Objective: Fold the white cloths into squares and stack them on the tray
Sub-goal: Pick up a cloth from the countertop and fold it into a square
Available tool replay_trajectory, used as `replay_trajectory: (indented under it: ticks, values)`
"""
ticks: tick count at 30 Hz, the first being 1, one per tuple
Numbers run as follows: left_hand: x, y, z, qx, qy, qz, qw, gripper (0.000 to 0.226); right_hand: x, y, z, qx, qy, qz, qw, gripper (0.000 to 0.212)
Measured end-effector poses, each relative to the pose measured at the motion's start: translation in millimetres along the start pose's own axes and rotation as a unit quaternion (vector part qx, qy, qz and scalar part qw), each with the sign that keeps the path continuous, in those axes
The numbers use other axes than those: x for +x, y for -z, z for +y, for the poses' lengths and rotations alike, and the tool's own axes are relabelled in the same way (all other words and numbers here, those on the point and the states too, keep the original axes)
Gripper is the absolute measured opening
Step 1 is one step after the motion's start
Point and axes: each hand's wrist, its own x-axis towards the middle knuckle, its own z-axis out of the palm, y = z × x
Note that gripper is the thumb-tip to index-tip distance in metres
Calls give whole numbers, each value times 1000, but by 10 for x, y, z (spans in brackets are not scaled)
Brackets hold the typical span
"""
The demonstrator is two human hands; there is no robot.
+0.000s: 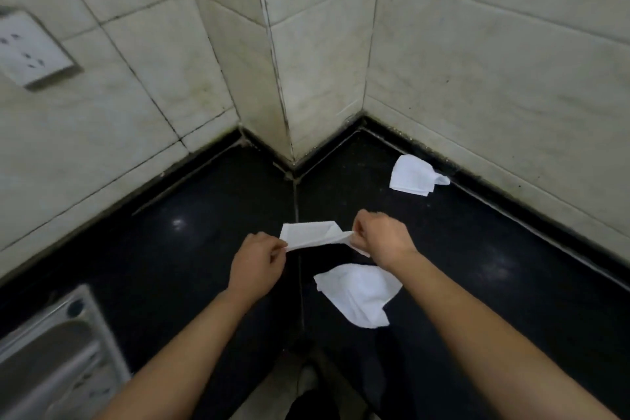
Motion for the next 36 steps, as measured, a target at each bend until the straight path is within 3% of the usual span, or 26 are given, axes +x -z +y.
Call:
replay_trajectory:
  ticks: [3,7,13,17,20,23,27,30,36]
  values:
    - [-212,366,-1,20,40,48,998,10,-101,116,-234,77,79,22,994,13]
    - [-674,693,-26,105,62,39,992,7,-227,5,-546,93,168,18,981,22]
    - [-1260,1019,-274,100,86,17,991,23,-348,-69,-874,75,208,-16,975,30]
    - [-1271,1112,-535,79,63,22,995,6,-288,-26,-1052,76,212,-9,974,25]
    - [-1145,1225,-774,99,26,87,991,10,-144,16,-1194,53,216,19,975,22]
    - [-987,1411,-948,120,-2,211,970,26,-5,137,-1367,70,216,116,967,19]
    - [-907,1539,-1104,114,-9,309,944,16,50,114,-1580,90,235,180,951,15]
    - [-1017,1347,-1301,119,-12,273,955,13,39,-155,-1582,66,240,136,959,13]
    - [-1571,562,-1635,145,-5,8,989,23,-155,-997,-1295,-49,209,-80,973,20]
